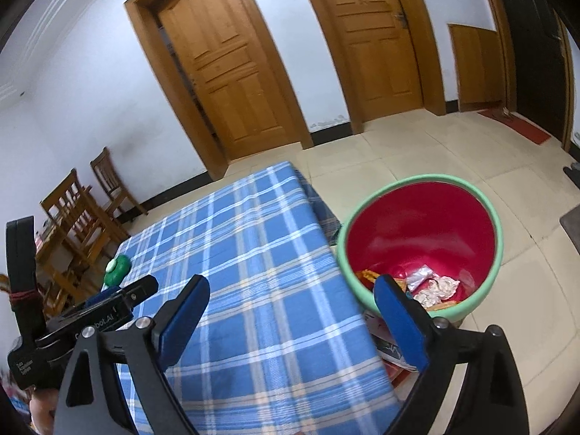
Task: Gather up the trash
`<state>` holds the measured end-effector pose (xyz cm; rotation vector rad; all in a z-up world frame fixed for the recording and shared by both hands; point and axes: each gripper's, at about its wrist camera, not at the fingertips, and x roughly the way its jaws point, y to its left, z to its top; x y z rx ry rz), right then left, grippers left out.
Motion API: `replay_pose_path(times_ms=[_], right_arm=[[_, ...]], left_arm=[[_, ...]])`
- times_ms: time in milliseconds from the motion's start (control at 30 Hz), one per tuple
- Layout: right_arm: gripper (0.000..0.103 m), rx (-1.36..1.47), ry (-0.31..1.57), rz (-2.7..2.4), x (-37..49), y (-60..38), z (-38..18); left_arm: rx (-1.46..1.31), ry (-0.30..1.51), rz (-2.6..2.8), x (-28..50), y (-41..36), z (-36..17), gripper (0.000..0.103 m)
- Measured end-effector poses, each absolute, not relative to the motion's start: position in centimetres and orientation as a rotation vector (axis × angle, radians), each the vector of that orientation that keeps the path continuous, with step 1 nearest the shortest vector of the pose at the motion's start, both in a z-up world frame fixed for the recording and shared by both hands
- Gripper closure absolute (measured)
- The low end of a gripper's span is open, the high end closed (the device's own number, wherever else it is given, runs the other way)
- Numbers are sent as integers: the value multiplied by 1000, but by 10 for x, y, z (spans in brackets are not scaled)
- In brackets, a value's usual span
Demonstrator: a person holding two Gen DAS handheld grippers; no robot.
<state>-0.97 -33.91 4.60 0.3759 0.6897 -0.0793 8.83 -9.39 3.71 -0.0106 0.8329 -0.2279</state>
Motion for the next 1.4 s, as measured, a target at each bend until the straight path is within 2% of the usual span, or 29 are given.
replay_pose_path(times_ms=[500, 1400], right_arm=[[8, 331, 694, -36, -14, -313, 51], [8, 334, 695, -35, -14, -312, 51]], left_arm=[[-32, 790, -146, 64, -58, 47, 27], [-47, 777, -138, 60, -55, 51, 27]])
